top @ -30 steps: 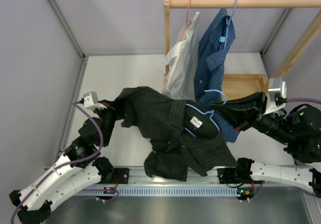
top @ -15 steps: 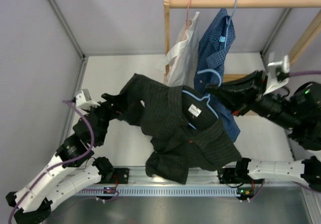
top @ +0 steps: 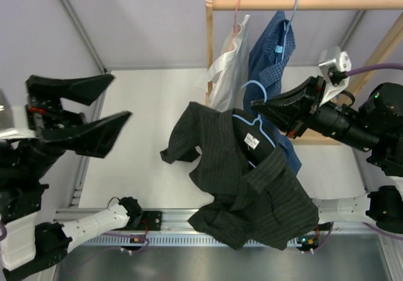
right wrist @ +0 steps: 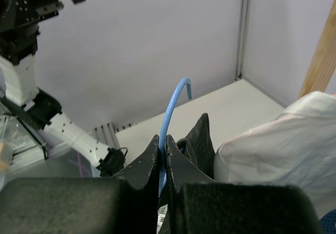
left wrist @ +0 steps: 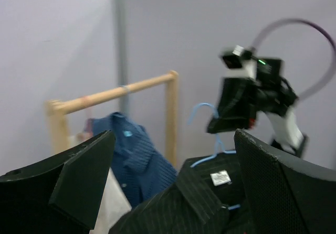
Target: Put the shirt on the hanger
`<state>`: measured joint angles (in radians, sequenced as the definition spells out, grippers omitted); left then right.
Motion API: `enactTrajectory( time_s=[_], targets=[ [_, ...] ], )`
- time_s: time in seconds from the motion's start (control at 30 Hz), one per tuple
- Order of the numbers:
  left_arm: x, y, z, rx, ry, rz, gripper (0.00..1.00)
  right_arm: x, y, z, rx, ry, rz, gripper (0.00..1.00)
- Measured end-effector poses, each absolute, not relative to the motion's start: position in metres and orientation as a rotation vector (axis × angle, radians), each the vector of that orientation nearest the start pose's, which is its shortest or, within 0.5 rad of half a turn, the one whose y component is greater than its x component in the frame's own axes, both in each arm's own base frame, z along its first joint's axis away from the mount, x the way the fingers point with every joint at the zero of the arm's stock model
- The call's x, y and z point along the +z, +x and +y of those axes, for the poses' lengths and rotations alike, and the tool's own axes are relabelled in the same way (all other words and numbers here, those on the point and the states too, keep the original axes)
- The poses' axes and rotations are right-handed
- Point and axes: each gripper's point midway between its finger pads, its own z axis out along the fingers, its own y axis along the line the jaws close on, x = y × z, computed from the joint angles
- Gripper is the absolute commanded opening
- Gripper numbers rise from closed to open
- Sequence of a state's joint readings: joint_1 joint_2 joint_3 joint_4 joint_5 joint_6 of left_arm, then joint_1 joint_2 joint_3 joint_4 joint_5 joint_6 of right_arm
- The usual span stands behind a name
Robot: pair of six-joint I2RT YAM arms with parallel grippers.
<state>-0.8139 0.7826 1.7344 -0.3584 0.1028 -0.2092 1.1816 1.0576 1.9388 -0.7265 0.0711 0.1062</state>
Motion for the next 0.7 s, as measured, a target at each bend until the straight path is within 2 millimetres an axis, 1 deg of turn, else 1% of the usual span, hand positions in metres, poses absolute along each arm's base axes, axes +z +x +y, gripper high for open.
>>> enactTrajectory(
  time_s=[0.03, 0.07, 0.1, 0.13, 0.17, 0.2, 0.27, 0.3, 0.33, 0.4, 0.43, 0.47, 0.53, 0.63, 0.7],
  targets=[
    [0.640, 0.077, -0.158, -1.029, 0.566, 0.905, 0.98, 0.561, 0.101, 0.232, 1.009, -0.730, 1.329, 0.00],
    [0.637, 0.076, -0.170, -1.044, 0.629, 0.899, 0.98, 0.555, 0.100, 0.233, 1.012, -0.746, 1.345, 0.00],
    [0.627, 0.077, -0.192, -1.066, 0.734, 0.900, 0.98, 0.550, 0.096, 0.233, 1.020, -0.765, 1.351, 0.00],
    [0.613, 0.083, -0.215, -1.088, 0.826, 0.919, 0.98, 0.546, 0.093, 0.231, 1.027, -0.782, 1.355, 0.00],
    [0.595, 0.091, -0.237, -1.111, 0.910, 0.949, 0.98, 0.542, 0.089, 0.230, 1.036, -0.802, 1.356, 0.00],
    [0.578, 0.099, -0.254, -1.129, 0.975, 0.981, 0.98, 0.538, 0.085, 0.228, 1.045, -0.819, 1.355, 0.00],
    [0.532, 0.114, -0.291, -1.181, 1.123, 1.058, 0.98, 0.532, 0.079, 0.223, 1.055, -0.842, 1.349, 0.00],
    [0.508, 0.121, -0.306, -1.208, 1.184, 1.107, 0.98, 0.528, 0.076, 0.221, 1.057, -0.856, 1.347, 0.00],
    [0.487, 0.126, -0.317, -1.231, 1.233, 1.150, 0.98, 0.524, 0.074, 0.218, 1.057, -0.870, 1.343, 0.00],
    [0.451, 0.132, -0.331, -1.273, 1.309, 1.220, 0.98, 0.521, 0.068, 0.213, 1.063, -0.900, 1.324, 0.00],
    [0.439, 0.133, -0.335, -1.290, 1.339, 1.240, 0.98, 0.521, 0.064, 0.212, 1.073, -0.921, 1.308, 0.00],
    [0.432, 0.132, -0.338, -1.309, 1.366, 1.248, 0.98, 0.520, 0.060, 0.212, 1.082, -0.940, 1.297, 0.00],
    [0.429, 0.125, -0.338, -1.345, 1.409, 1.220, 0.97, 0.517, 0.057, 0.215, 1.091, -0.968, 1.289, 0.00],
    [0.431, 0.111, -0.336, -1.408, 1.474, 1.149, 0.94, 0.510, 0.058, 0.220, 1.083, -0.991, 1.298, 0.00],
    [0.430, 0.105, -0.335, -1.439, 1.506, 1.116, 0.92, 0.508, 0.059, 0.223, 1.077, -1.003, 1.302, 0.00]
  ],
)
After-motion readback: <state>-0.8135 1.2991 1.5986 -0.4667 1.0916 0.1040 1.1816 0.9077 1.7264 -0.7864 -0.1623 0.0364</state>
